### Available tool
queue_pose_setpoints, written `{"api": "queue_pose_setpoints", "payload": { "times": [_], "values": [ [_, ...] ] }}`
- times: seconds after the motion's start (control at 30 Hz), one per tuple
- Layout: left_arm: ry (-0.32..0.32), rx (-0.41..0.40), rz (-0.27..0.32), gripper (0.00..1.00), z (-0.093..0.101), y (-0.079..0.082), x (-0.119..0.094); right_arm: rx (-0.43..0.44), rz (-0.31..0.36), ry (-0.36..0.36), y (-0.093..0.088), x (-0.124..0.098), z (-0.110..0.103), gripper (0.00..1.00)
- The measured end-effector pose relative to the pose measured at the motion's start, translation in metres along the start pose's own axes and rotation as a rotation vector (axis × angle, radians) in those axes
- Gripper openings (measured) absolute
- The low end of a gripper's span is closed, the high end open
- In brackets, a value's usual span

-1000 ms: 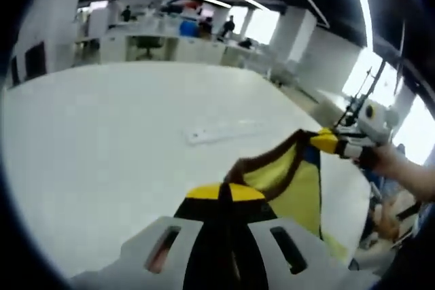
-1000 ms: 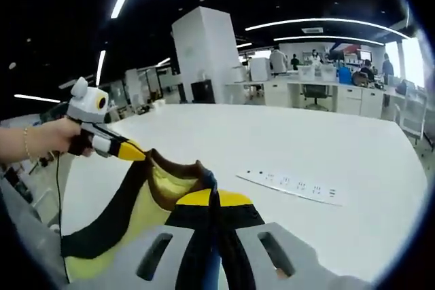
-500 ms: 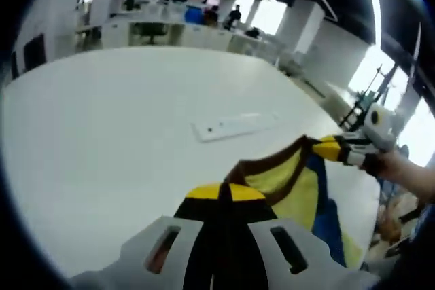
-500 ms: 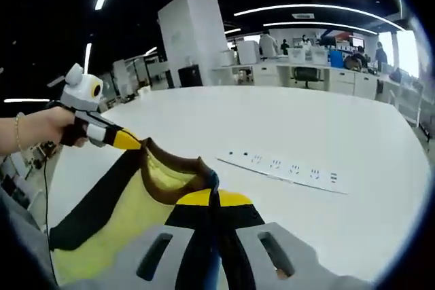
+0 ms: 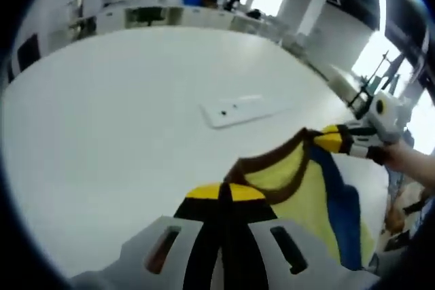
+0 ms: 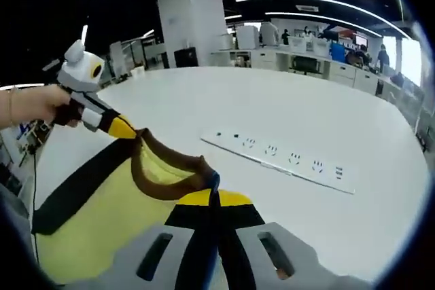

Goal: Fold the garment on the visible template until the final outline fits inside the template.

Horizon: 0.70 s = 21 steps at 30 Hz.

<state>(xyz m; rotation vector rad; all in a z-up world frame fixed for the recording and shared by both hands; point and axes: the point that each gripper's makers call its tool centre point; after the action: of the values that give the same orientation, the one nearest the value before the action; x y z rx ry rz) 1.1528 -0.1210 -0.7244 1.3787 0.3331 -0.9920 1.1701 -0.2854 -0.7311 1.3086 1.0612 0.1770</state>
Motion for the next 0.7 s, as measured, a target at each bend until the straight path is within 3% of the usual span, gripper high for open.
{"api": "queue_pose_setpoints", "payload": {
  "times": [0.27, 0.7],
  "values": [
    [0.003, 0.008, -0.033, 0.0, -0.004, -0.008, 0.016, -0.085, -0.04, -0.02, -0.013, 0.011, 0.006, 0.01],
    [0.022, 0.067, -0.056, 0.0, -0.008, -0.017, 0.035, -0.144, -0.077, -0.013, -0.027, 0.022, 0.012, 0.01]
  ]
}}
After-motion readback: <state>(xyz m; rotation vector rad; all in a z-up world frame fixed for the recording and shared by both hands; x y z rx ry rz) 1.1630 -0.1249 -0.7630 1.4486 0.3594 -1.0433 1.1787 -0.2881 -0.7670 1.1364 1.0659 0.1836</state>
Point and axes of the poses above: the point that each gripper's makers call its tool centre point, and the gripper's own axes: x roughly forward along the fingers, z roughly to its right, y roughly out of its top, and after that the axes turned 4 degrees about y, right-handed
